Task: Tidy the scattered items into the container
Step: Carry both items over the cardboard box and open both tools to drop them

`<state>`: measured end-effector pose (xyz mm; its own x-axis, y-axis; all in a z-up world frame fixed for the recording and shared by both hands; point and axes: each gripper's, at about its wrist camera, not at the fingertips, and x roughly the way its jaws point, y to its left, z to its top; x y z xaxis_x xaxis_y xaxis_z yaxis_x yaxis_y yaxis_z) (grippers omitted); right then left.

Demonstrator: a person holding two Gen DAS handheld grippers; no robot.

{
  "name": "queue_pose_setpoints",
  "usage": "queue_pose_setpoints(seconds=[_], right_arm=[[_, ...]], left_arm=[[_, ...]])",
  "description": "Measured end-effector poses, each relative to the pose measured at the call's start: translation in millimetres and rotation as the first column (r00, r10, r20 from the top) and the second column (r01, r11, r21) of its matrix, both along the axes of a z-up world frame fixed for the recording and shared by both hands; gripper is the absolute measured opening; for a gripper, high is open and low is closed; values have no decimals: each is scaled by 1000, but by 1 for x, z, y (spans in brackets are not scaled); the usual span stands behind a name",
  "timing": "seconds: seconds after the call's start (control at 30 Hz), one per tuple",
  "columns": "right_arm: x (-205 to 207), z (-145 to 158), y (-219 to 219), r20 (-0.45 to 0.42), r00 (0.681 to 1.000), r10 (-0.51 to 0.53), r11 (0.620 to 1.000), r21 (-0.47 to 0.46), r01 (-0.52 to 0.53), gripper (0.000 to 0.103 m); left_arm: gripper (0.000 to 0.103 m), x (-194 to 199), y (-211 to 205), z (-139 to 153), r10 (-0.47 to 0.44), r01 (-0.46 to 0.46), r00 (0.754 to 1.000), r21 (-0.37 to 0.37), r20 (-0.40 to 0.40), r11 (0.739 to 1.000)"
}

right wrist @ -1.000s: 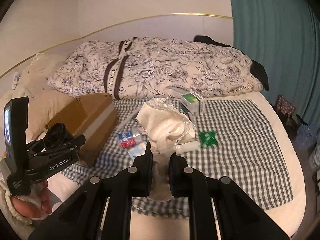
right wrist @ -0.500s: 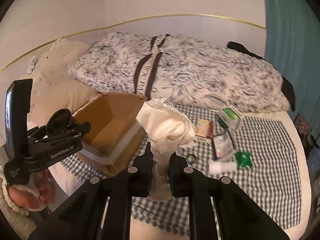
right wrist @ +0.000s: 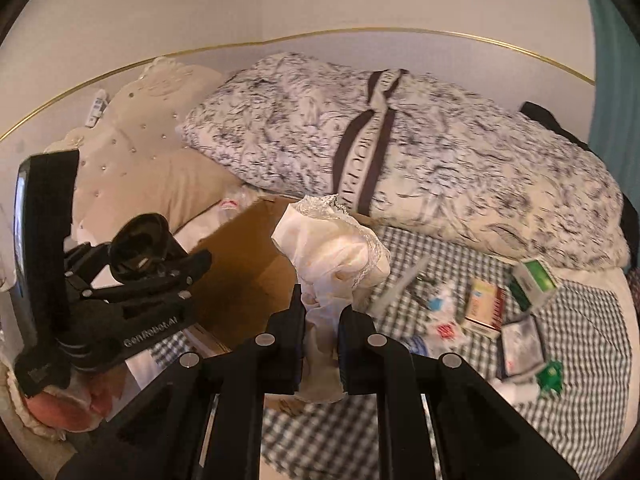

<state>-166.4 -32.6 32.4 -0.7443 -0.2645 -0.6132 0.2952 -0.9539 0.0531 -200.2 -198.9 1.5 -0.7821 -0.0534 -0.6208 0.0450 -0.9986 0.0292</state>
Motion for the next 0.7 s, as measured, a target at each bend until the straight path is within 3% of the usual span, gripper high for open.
queue_pose_setpoints(seconds=[0.33, 0.7], right_arm=[[-47, -31, -37, 92, 994, 59, 997, -50, -54, 13], [-64, -59, -33, 137, 990, 39, 998, -53, -32, 15]], left_arm=[[76, -28, -20, -31, 33, -35, 997, 23, 72, 999], [77, -44, -16, -53, 41, -43, 994, 22, 105, 999]])
